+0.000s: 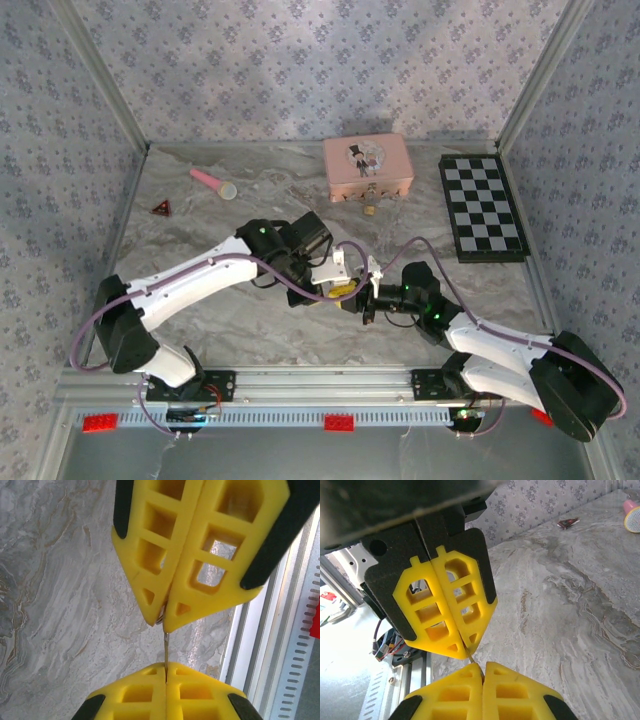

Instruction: Unlock a padlock with a key

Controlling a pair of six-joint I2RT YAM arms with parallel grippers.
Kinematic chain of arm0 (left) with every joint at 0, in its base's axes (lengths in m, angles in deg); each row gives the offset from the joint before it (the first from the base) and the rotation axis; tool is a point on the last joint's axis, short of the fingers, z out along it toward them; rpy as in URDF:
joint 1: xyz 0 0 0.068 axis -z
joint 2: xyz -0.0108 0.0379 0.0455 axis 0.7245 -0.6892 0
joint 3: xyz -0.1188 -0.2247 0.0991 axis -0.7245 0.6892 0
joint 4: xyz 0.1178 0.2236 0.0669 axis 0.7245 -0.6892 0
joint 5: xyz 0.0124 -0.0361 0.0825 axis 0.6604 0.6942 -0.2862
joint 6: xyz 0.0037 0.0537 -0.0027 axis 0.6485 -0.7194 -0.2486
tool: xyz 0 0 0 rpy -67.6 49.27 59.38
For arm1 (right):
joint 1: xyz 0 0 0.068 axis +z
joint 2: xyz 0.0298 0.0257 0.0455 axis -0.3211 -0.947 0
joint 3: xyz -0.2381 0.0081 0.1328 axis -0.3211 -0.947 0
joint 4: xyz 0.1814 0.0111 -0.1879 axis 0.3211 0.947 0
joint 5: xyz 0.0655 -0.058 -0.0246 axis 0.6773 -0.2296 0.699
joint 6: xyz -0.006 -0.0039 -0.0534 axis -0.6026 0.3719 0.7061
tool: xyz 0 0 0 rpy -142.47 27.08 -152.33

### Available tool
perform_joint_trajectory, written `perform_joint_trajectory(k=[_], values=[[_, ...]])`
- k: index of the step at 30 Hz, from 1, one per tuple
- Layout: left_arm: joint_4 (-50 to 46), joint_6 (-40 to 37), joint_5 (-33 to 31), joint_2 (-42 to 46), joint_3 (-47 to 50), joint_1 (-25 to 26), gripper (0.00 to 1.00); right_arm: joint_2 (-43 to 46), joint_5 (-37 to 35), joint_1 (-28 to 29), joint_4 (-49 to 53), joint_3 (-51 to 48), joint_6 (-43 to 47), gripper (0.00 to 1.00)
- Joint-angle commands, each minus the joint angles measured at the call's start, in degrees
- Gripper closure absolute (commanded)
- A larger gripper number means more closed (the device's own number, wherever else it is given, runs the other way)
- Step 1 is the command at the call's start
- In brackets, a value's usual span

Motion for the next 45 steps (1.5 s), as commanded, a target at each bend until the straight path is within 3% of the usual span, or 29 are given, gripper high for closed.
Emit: perform_joint_trajectory(k=[1,10,17,21,27,32,39,45], values=[[0.46,-0.52,-1.59,2.62,0.62,0.29,1.00,0.93,0.78,0.31,1.14,1.18,0.38,1.00],[7.09,0.79,-1.88,6.79,3.73,0.29,0.97,3.01,-2.06,0.73,0.92,0.99,-1.41,1.00],[14.57,3.24,-0.73,9.88,7.69,-0.13,0.78,4.69,-7.09,1.87,-0.93,1.15,-4.49,1.00],[20.53,5.57,3.44,13.04,11.42,-2.36,0.66,5.10,-9.64,2.36,-1.51,1.37,-5.70,1.00],[38.15,14.55,14.09,23.61,22.91,-9.98,0.55,6.44,-14.40,2.32,-3.12,0.17,-7.68,1.00],[60.04,26.92,22.32,30.94,35.25,-14.58,0.50,5.72,-17.24,3.38,-8.96,-0.61,-11.71,1.00],[83.19,40.43,24.49,30.27,43.98,-15.19,0.49,1.77,-20.83,8.22,-18.71,0.35,-13.94,1.00],[88.24,44.69,25.70,28.05,44.32,-15.15,0.51,-0.56,-21.58,9.08,-21.37,1.16,-13.95,1.00]])
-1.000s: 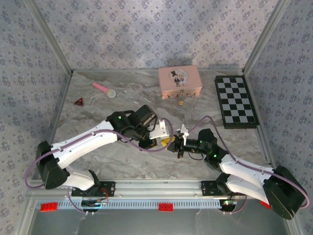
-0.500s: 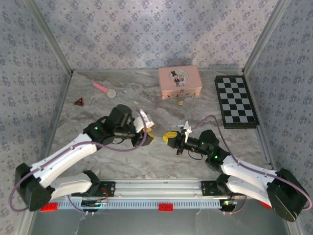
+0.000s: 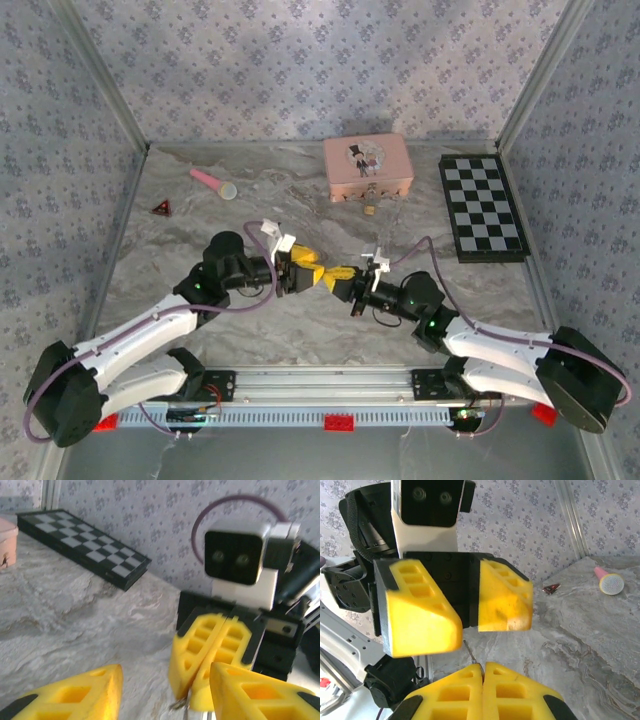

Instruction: Unlock a padlock with a key

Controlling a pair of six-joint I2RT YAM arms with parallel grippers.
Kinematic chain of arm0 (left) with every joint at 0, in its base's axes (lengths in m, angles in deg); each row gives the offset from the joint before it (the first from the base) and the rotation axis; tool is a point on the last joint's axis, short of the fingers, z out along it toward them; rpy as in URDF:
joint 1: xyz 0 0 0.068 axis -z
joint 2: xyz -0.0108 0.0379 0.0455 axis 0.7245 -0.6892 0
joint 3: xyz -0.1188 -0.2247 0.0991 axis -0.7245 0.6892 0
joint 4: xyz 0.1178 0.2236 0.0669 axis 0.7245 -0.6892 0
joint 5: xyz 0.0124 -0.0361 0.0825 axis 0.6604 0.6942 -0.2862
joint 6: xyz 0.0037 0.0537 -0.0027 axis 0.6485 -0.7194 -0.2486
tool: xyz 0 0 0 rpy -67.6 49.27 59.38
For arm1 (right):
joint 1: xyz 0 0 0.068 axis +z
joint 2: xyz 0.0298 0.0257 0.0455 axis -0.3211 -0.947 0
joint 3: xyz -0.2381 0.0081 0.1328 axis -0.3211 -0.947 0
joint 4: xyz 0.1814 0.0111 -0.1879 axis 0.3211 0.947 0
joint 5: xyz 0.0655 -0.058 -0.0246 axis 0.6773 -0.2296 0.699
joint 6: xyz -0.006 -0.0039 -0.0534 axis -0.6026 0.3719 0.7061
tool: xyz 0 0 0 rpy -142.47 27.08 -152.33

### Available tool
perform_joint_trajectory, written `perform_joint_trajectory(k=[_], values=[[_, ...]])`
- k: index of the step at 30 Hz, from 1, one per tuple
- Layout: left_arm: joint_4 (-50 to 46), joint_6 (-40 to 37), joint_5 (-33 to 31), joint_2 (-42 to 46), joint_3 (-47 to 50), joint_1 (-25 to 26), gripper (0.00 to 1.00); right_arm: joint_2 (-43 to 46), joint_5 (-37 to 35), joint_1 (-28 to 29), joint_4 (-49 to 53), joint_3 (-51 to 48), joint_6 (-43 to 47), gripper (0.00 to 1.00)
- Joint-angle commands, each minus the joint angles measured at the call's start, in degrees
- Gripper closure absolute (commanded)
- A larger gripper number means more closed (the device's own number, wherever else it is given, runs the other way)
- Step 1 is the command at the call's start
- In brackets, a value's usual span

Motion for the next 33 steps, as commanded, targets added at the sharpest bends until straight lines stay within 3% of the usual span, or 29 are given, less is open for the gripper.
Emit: perform_joint_trajectory(k=[1,13,21,28,33], values=[[6.97,3.60,2.89,-0.19,-1.01,-0.32,0.52,-0.35,-2.43,0.17,-4.85,1.09,-0.85,1.00],[7.84,4.89,4.19,-1.76,-0.93,-0.32,0.58,0.71,-4.56,-1.43,-6.49,-0.28,-2.50,1.00],[7.68,4.72,4.07,-2.37,-1.11,-0.29,0.75,-0.26,-5.02,-1.65,-7.40,-0.73,-2.78,1.00],[7.76,4.81,3.37,-2.38,-1.10,-0.26,0.82,-1.11,-4.75,-1.65,-7.58,-0.69,-2.96,1.00],[7.25,4.59,3.90,-2.39,-1.37,-0.29,0.94,-1.49,-4.83,-1.73,-7.95,-0.75,-3.01,1.00]])
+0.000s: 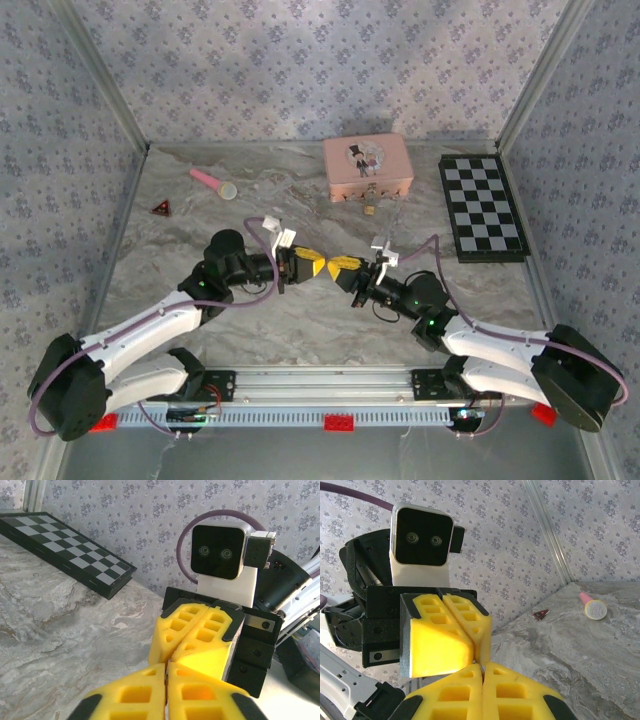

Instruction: Unlock a padlock with a key

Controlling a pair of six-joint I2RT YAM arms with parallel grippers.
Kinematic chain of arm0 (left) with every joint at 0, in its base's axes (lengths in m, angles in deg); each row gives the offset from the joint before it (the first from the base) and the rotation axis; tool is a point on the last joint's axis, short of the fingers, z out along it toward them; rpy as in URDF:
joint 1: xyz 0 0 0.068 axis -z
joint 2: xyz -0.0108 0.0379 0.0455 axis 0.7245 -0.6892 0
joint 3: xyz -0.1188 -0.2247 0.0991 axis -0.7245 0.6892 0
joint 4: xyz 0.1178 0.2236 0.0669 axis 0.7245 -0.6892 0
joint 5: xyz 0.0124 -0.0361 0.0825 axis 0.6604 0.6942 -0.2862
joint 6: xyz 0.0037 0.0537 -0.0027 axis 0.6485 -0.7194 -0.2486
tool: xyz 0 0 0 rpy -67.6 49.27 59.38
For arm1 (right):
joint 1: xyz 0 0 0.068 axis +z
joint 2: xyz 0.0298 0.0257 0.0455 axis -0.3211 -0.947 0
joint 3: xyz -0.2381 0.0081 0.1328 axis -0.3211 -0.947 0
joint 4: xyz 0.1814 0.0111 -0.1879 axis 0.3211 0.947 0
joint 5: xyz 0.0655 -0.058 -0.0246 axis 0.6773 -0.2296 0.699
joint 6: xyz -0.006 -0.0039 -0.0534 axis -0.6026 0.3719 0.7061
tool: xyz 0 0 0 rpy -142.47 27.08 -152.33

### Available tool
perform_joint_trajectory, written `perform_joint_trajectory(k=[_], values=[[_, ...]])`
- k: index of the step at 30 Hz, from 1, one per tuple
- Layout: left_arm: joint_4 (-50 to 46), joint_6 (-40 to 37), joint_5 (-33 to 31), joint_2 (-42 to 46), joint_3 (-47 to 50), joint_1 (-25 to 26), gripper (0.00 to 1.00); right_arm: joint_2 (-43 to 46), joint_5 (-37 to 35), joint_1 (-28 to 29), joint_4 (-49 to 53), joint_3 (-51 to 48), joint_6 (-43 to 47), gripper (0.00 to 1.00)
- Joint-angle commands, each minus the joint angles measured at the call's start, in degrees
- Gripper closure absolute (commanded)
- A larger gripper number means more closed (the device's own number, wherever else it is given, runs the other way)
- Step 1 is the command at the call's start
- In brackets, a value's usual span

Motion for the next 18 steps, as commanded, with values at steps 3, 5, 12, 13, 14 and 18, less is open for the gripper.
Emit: perform_joint_trajectory(k=[3,5,12,13,14,18], values=[[1.75,-0.31,0.85,0.29,-1.35,0.08,0.98,-0.76,-0.77,-0.33,-1.70,-0.41,-0.56,1.00],[2.22,-0.27,0.85,0.37,-1.23,0.10,1.00,-0.85,-0.79,-0.24,-1.10,-0.01,-0.80,1.00],[-6.79,-4.98,-1.84,3.13,-3.02,0.28,1.00,0.86,-0.43,0.21,4.27,1.04,1.05,0.74],[-9.46,-6.40,-2.22,3.88,-3.55,0.27,1.00,1.52,-1.22,0.12,5.04,0.62,1.35,0.68],[-11.69,-7.85,-1.76,4.54,-3.95,0.19,1.00,2.03,-1.48,-0.13,5.85,0.38,1.46,0.64],[-22.71,-13.79,-0.81,6.15,-6.77,0.09,1.00,3.18,1.42,-0.71,8.34,0.72,1.80,0.59]])
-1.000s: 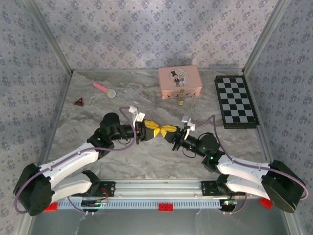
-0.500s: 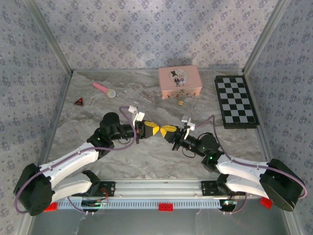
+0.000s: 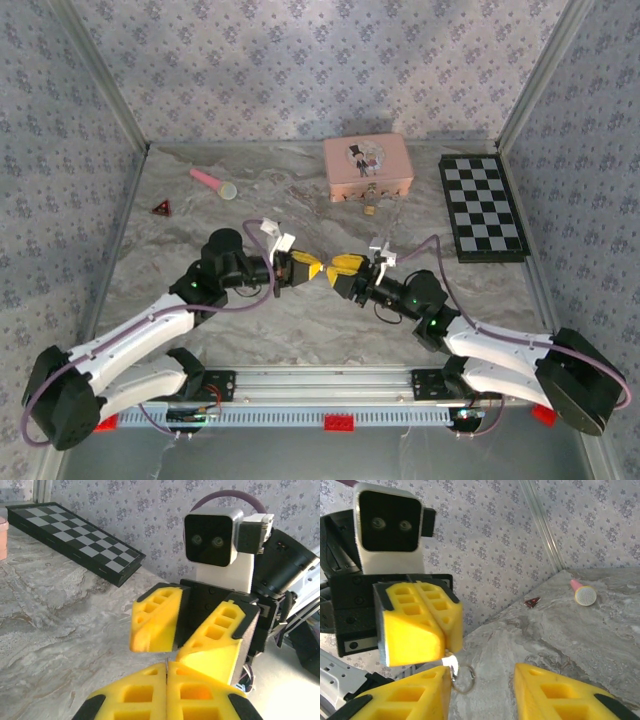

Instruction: Unlock a padlock with a key

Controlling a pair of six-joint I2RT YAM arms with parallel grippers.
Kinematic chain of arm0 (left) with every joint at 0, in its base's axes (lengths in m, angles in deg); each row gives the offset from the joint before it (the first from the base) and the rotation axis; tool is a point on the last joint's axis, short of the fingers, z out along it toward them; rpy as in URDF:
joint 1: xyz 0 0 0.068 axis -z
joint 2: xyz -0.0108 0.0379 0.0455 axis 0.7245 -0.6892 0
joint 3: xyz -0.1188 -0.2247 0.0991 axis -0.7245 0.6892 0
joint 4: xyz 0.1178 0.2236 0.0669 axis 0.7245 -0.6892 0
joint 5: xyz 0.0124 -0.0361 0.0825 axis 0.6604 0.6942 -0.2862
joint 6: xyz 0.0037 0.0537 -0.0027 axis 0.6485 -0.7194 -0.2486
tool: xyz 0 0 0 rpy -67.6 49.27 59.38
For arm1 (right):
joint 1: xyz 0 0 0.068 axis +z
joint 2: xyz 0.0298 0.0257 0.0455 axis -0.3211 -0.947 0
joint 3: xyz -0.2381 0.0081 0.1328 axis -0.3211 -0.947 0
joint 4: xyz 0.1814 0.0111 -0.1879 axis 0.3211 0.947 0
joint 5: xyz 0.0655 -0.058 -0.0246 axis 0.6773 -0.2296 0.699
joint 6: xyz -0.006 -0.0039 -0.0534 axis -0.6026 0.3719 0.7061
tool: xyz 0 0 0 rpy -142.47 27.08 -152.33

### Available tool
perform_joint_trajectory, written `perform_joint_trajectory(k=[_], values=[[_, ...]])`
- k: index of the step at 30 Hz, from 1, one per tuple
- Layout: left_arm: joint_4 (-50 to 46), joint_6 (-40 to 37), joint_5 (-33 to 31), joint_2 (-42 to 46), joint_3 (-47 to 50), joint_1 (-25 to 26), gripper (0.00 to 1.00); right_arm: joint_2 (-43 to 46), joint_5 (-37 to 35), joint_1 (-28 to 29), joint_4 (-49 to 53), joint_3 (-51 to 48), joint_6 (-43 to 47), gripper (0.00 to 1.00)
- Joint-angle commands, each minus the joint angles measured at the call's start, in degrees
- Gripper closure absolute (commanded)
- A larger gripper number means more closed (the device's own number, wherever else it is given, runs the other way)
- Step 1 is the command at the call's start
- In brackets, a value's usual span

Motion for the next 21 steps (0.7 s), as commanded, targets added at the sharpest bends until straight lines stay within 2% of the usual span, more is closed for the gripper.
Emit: perform_joint_trajectory(k=[1,8,17,21], values=[[-11.80,-7.59,0.22,1.80,-4.76,0.03,1.00,1.16,2.28,-0.32,2.26,0.65,1.16,0.57],[-25.70,-12.65,-1.17,-0.78,-11.58,0.26,1.00,-1.86,8.40,-0.13,-2.79,0.92,1.47,0.51],[-27.53,-14.07,-0.24,-2.45,-13.15,1.41,1.00,-5.37,10.10,1.36,-5.27,2.60,2.26,0.50],[-27.93,-14.33,-0.41,-3.12,-13.31,2.01,1.00,-6.29,10.71,1.80,-5.47,3.19,2.43,0.55]])
